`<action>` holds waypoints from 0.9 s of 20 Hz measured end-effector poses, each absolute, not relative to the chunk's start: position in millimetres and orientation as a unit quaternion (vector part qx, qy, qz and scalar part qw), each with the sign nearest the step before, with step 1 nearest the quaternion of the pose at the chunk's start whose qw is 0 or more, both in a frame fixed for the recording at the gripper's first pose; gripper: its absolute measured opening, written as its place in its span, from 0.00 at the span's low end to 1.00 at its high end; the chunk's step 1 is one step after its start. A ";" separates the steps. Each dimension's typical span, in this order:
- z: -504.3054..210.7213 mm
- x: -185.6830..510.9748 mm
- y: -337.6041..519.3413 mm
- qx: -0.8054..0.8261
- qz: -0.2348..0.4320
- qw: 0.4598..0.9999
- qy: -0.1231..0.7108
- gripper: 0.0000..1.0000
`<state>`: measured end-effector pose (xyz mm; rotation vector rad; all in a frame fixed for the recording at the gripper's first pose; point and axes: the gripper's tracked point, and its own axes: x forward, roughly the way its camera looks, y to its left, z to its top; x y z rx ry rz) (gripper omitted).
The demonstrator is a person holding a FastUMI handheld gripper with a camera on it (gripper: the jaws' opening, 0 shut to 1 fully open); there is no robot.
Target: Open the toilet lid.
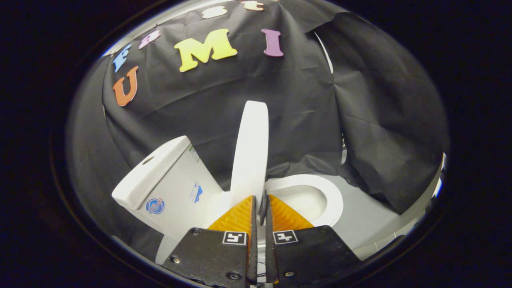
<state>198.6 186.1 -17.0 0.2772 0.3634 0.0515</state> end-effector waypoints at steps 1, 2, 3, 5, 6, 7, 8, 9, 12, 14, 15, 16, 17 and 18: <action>-15.7 199.2 189.3 0.130 0.026 0.975 0.178 0.11; -14.0 197.2 192.4 0.123 0.028 0.976 0.178 0.11; -13.1 197.0 195.4 0.118 0.029 0.977 0.176 0.11; -10.7 197.1 203.0 0.106 0.030 0.979 0.173 0.11; -9.9 196.0 207.5 0.100 0.031 0.980 0.171 0.11; -8.9 195.6 210.4 0.095 0.031 0.980 0.170 0.11; -8.5 195.2 213.3 0.090 0.030 0.981 0.169 0.11; -7.4 195.4 216.0 0.084 0.029 0.982 0.167 0.11; -4.5 194.6 225.7 0.064 0.030 0.984 0.162 0.11; -3.4 193.3 234.1 0.047 0.034 0.986 0.157 0.11; -2.6 193.5 237.0 0.038 0.034 0.987 0.155 0.11; -2.4 194.0 239.9 0.028 0.032 0.987 0.152 0.12; -2.0 193.3 241.9 0.020 0.031 0.988 0.150 0.12; -1.1 193.4 245.0 0.011 0.029 0.989 0.147 0.12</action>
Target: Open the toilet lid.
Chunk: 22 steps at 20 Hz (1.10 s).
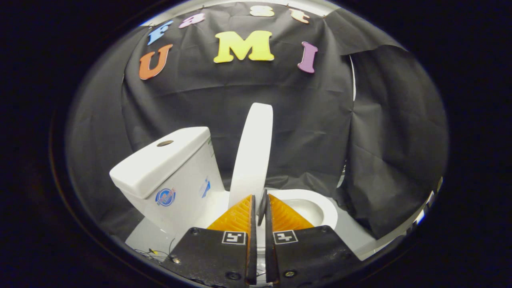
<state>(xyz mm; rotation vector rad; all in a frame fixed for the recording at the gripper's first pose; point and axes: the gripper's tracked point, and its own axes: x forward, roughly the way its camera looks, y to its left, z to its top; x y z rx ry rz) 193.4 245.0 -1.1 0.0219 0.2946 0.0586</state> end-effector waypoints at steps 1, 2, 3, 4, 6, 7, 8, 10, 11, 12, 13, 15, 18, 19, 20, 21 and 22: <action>-0.4 192.9 247.2 0.005 0.029 0.989 0.144 0.12; 0.0 191.9 250.1 0.000 0.029 0.989 0.142 0.12; 0.6 190.8 253.3 -0.004 0.028 0.990 0.139 0.12; 1.7 190.1 257.7 -0.011 0.029 0.990 0.135 0.12; 2.8 189.6 264.1 -0.024 0.030 0.991 0.130 0.13; 2.7 188.8 267.9 -0.033 0.032 0.991 0.128 0.13; 3.5 190.5 272.1 -0.040 0.035 0.991 0.125 0.13; 5.5 188.7 278.6 -0.047 0.044 0.991 0.121 0.14; 5.6 187.1 280.6 -0.048 0.046 0.991 0.120 0.14; 6.2 187.2 283.4 -0.049 0.047 0.990 0.120 0.14; 6.0 186.6 285.4 -0.050 0.048 0.990 0.120 0.14; 6.3 185.3 292.8 -0.057 0.050 0.990 0.119 0.14; 6.6 184.1 307.1 -0.075 0.057 0.989 0.114 0.14; 6.5 184.9 310.9 -0.082 0.059 0.989 0.112 0.14; 7.0 183.9 313.8 -0.090 0.059 0.988 0.108 0.14; 7.0 182.8 316.9 -0.096 0.059 0.988 0.105 0.15; 6.3 182.5 320.8 -0.103 0.061 0.988 0.102 0.15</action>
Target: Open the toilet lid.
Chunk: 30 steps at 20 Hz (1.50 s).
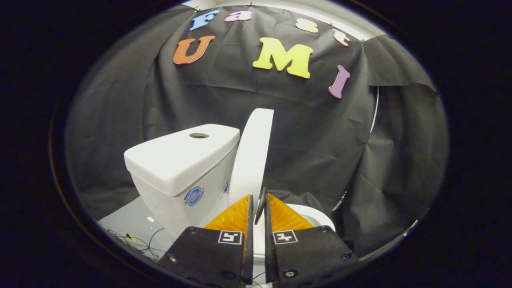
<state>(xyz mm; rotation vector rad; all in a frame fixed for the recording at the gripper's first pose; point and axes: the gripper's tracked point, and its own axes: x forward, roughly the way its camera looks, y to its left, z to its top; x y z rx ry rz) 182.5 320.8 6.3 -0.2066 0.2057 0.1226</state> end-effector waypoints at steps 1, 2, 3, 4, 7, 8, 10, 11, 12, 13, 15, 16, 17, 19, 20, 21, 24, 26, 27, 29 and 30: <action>5.9 181.8 324.7 -0.109 0.064 0.987 0.101 0.15; 4.1 181.0 328.2 -0.114 0.068 0.986 0.101 0.15; 2.7 179.8 330.8 -0.119 0.073 0.985 0.101 0.15; 1.3 178.2 334.3 -0.126 0.080 0.984 0.101 0.15; 0.1 176.4 345.0 -0.153 0.091 0.979 0.102 0.16; 0.6 177.6 345.1 -0.168 0.082 0.977 0.099 0.16; 3.3 181.3 343.8 -0.178 0.078 0.977 0.089 0.19; 3.1 180.2 345.7 -0.172 0.089 0.977 0.087 0.23; 5.3 176.0 348.9 -0.164 0.106 0.977 0.084 0.26; 5.8 171.0 354.1 -0.156 0.128 0.976 0.079 0.30; 20.1 156.3 358.1 -0.134 0.166 0.975 0.057 0.52; 31.5 150.6 351.0 -0.126 0.165 0.977 0.039 0.64; 45.3 144.4 342.1 -0.117 0.165 0.979 0.021 0.75; 60.1 131.0 328.9 -0.092 0.173 0.981 -0.006 0.86; 64.6 124.5 317.8 -0.082 0.173 0.981 -0.013 0.91; 70.1 118.4 302.0 -0.074 0.165 0.983 -0.020 0.96; 78.1 100.1 254.4 -0.052 0.142 0.988 -0.026 1.00; 75.4 90.4 221.7 -0.030 0.130 0.991 -0.019 1.00; 71.8 84.8 203.1 -0.017 0.121 0.992 -0.015 1.00; 59.7 72.0 167.5 0.007 0.103 0.995 -0.010 1.00; 52.2 64.0 152.0 0.019 0.093 0.995 -0.010 1.00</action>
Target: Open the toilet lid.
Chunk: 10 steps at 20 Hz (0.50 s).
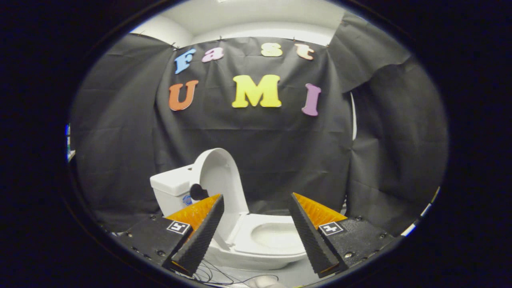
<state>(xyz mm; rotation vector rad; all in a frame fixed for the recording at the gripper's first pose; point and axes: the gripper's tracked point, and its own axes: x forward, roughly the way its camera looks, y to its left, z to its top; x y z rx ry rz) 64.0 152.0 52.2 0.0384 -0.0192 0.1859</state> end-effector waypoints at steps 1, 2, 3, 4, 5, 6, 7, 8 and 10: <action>45.3 56.6 137.2 0.031 0.087 0.996 -0.011 1.00; 38.6 50.9 125.7 0.038 0.082 0.996 -0.019 1.00; 32.6 46.0 112.9 0.040 0.076 0.996 -0.027 1.00; 23.0 42.2 105.1 0.038 0.075 0.996 -0.030 1.00; 14.5 39.3 99.0 0.030 0.075 0.996 -0.030 1.00; 6.1 38.7 93.7 0.019 0.074 0.997 -0.025 1.00; -1.9 37.1 87.3 0.008 0.070 0.997 -0.015 1.00; -5.2 34.8 80.1 0.006 0.067 0.998 -0.009 1.00; -4.7 29.2 73.9 0.029 0.067 0.997 -0.008 1.00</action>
